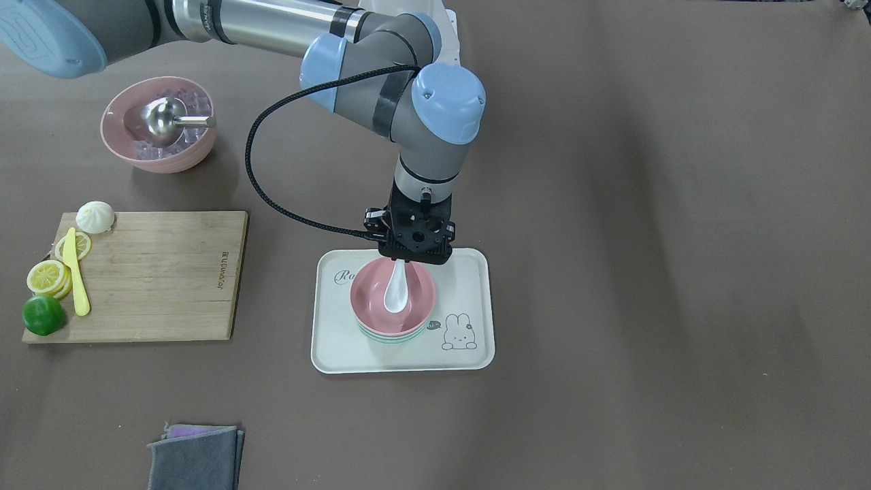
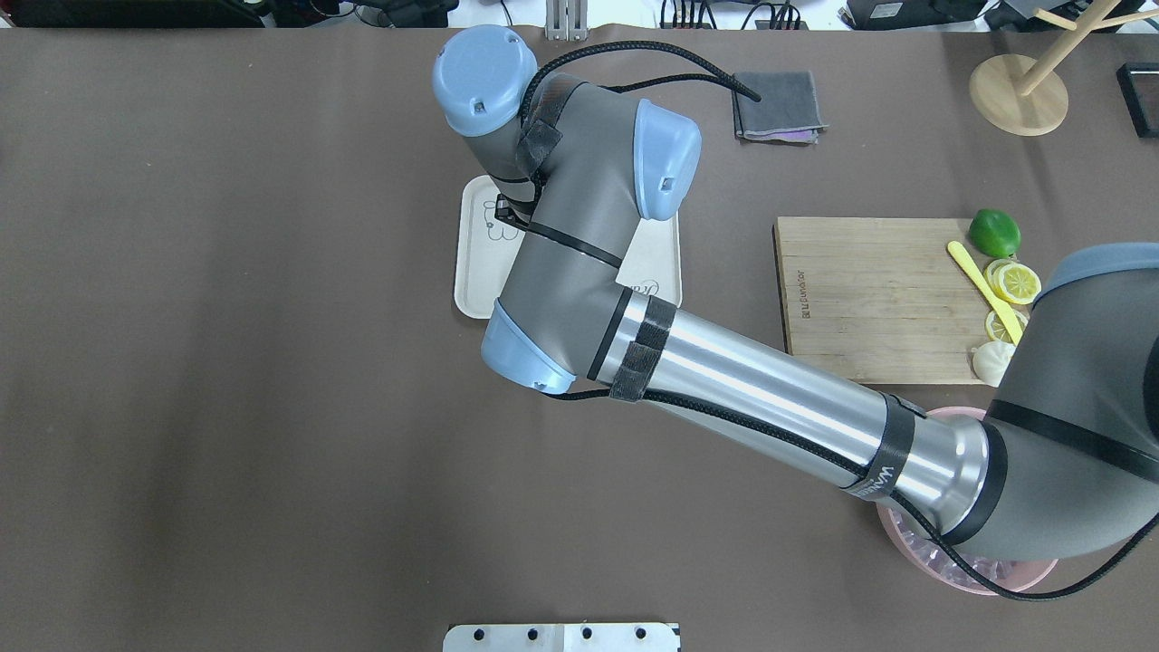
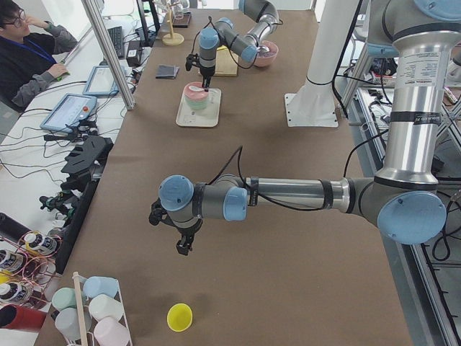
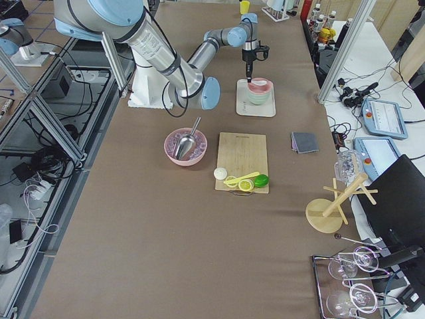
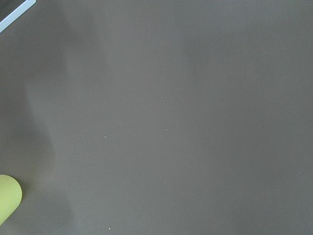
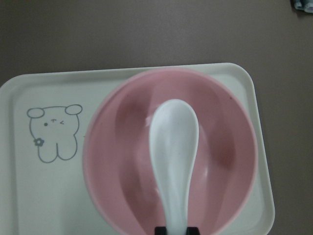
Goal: Stack pink bowl on green and place spoon
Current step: 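Lower the spoon into the pink bowl and open the right gripper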
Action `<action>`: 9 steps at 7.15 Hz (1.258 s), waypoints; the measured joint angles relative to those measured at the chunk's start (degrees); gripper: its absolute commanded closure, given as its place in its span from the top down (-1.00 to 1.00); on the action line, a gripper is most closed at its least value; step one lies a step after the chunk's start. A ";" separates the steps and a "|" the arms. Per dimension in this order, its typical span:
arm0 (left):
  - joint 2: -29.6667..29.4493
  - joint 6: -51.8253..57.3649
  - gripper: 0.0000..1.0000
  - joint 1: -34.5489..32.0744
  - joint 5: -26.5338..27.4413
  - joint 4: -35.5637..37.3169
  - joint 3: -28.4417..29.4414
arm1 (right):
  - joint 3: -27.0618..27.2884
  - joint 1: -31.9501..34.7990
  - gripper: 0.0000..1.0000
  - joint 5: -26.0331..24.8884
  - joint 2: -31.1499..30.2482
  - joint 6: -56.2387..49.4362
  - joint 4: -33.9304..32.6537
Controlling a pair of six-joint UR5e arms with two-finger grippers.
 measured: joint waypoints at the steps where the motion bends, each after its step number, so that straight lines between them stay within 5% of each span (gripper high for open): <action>1: 0.00 -0.02 0.96 0.00 0.00 0.00 -0.03 | -0.32 0.01 -1.00 -0.84 0.03 -0.63 -0.72; 5: 0.47 -0.03 0.96 0.08 -0.08 0.00 -0.15 | -0.73 0.14 -1.00 -1.46 -0.48 -2.90 -1.08; 7: 0.52 -0.03 0.96 0.09 -0.09 0.00 -0.16 | -0.74 0.13 0.62 -1.46 -0.79 -3.68 -0.89; 8: 0.52 -0.05 0.96 0.09 -0.09 0.00 -0.16 | -0.74 0.13 0.94 -1.48 -0.93 -4.80 -0.81; 9: 0.52 -0.09 0.96 0.09 -0.11 0.00 -0.15 | -0.69 0.13 0.97 -1.54 -1.17 -6.43 -0.78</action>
